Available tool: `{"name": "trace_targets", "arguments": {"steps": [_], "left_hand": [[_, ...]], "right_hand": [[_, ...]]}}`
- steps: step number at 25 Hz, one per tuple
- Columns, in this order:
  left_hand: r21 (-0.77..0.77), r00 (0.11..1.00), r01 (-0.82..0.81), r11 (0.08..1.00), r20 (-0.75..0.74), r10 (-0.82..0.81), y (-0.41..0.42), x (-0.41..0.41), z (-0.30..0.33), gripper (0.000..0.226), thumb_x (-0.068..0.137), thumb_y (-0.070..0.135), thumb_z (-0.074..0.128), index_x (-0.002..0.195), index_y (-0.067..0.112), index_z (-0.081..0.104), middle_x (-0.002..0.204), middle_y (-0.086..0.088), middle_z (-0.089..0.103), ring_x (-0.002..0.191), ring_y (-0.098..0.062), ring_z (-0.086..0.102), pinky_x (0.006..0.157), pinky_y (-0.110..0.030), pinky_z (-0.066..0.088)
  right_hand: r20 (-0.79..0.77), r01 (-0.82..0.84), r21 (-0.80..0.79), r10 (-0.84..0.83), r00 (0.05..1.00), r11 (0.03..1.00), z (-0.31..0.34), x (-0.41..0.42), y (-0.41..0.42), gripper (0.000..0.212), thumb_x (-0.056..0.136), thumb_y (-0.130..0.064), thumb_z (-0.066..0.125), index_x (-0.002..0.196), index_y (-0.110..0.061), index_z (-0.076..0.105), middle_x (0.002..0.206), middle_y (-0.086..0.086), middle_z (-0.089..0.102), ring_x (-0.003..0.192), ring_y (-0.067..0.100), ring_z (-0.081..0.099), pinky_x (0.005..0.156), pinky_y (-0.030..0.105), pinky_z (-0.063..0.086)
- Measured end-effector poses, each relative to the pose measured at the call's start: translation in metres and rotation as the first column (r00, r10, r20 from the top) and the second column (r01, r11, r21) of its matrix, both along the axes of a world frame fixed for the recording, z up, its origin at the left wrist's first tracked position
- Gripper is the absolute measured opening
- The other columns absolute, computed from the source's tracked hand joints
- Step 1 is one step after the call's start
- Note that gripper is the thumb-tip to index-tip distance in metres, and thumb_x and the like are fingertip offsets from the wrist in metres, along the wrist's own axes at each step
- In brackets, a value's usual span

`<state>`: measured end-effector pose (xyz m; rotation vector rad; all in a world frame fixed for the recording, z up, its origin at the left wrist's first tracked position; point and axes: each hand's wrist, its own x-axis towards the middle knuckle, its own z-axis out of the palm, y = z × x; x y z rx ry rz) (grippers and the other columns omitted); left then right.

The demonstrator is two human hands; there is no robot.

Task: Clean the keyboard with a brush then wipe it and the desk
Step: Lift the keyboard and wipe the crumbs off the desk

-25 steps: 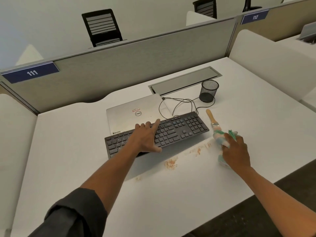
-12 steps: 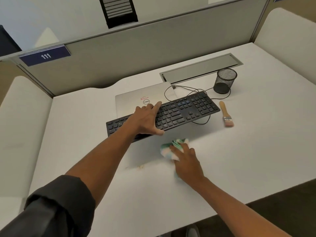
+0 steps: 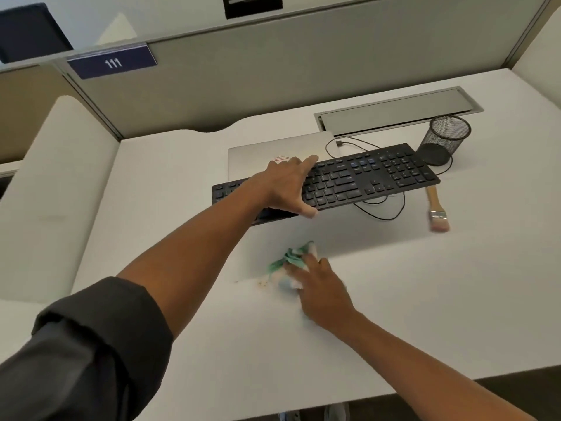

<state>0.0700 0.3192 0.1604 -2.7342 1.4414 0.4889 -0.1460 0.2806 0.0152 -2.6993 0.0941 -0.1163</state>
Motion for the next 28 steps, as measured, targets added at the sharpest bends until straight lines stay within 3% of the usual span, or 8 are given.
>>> {"name": "trace_targets", "arguments": {"steps": [2,6,9,12,16,19,23,28], "left_hand": [[-0.012,1.0,-0.002,1.0,0.015,0.002,-0.001,0.011,0.008,0.121,0.072,0.071,0.075,0.16,0.021,0.008,0.145,-0.017,0.046,0.126,-0.037,0.049,0.11,-0.052,0.032],[-0.006,1.0,-0.002,1.0,0.017,0.002,0.003,0.029,0.015,0.122,0.071,0.072,0.075,0.16,0.02,0.009,0.146,-0.017,0.044,0.126,-0.037,0.049,0.109,-0.051,0.033],[0.002,1.0,0.007,1.0,0.007,-0.007,0.005,0.038,0.015,0.122,0.071,0.07,0.076,0.159,0.018,0.011,0.142,-0.017,0.047,0.122,-0.036,0.051,0.107,-0.05,0.034],[-0.002,1.0,0.005,1.0,0.005,-0.005,0.011,0.045,0.013,0.12,0.071,0.069,0.076,0.159,0.018,0.012,0.138,-0.016,0.049,0.119,-0.035,0.053,0.107,-0.05,0.034],[-0.01,1.0,0.003,1.0,-0.005,-0.003,0.021,0.053,0.011,0.121,0.07,0.072,0.075,0.159,0.018,0.013,0.14,-0.016,0.048,0.122,-0.036,0.052,0.109,-0.051,0.033],[-0.027,1.0,0.007,1.0,-0.008,-0.007,0.026,0.058,0.008,0.118,0.07,0.071,0.075,0.157,0.017,0.017,0.134,-0.016,0.051,0.116,-0.035,0.054,0.104,-0.05,0.036],[-0.013,1.0,0.003,1.0,-0.003,-0.003,0.03,0.062,0.003,0.117,0.069,0.073,0.074,0.155,0.016,0.02,0.129,-0.015,0.052,0.112,-0.033,0.054,0.102,-0.049,0.037],[-0.004,1.0,-0.003,1.0,0.018,0.003,0.035,0.057,-0.007,0.116,0.067,0.074,0.074,0.152,0.015,0.023,0.128,-0.013,0.053,0.111,-0.032,0.055,0.102,-0.048,0.036]], "right_hand": [[0.033,-0.036,0.021,0.035,0.999,0.999,0.007,0.008,-0.011,0.058,0.082,-0.016,0.063,0.137,-0.031,0.054,0.144,0.006,0.046,0.1,0.03,0.051,0.072,0.04,0.057],[-0.015,0.23,-0.176,-0.237,0.971,0.957,0.012,0.08,-0.043,0.053,0.088,-0.02,0.058,0.139,-0.029,0.049,0.132,0.014,0.05,0.1,0.031,0.05,0.08,0.041,0.051],[-0.104,0.138,-0.177,-0.158,0.982,0.974,0.012,0.121,-0.002,0.052,0.089,-0.026,0.055,0.138,-0.037,0.042,0.133,0.008,0.048,0.108,0.031,0.049,0.087,0.041,0.045],[-0.032,-0.122,-0.213,0.118,0.992,0.969,0.009,0.114,0.042,0.055,0.078,-0.011,0.054,0.127,-0.036,0.057,0.13,0.001,0.057,0.1,0.029,0.052,0.077,0.038,0.044],[-0.002,-0.516,-0.188,0.525,0.851,0.836,0.004,0.073,0.012,0.052,0.077,-0.011,0.056,0.12,-0.04,0.062,0.13,-0.006,0.058,0.092,0.022,0.053,0.071,0.035,0.049],[-0.029,-0.47,-0.181,0.473,0.881,0.864,0.027,0.116,0.019,0.051,0.085,-0.014,0.061,0.128,-0.042,0.057,0.137,-0.005,0.054,0.098,0.023,0.054,0.08,0.041,0.051],[-0.187,-0.444,-0.198,0.411,0.892,0.874,0.047,0.182,0.074,0.032,0.097,-0.049,0.048,0.128,-0.043,0.05,0.128,-0.006,0.051,0.122,0.023,0.043,0.101,0.033,0.031],[-0.295,-0.498,-0.104,0.451,0.842,0.861,0.041,0.154,0.084,0.044,0.097,-0.026,0.054,0.138,-0.042,0.051,0.151,-0.008,0.04,0.133,0.024,0.038,0.11,0.04,0.026]]}}
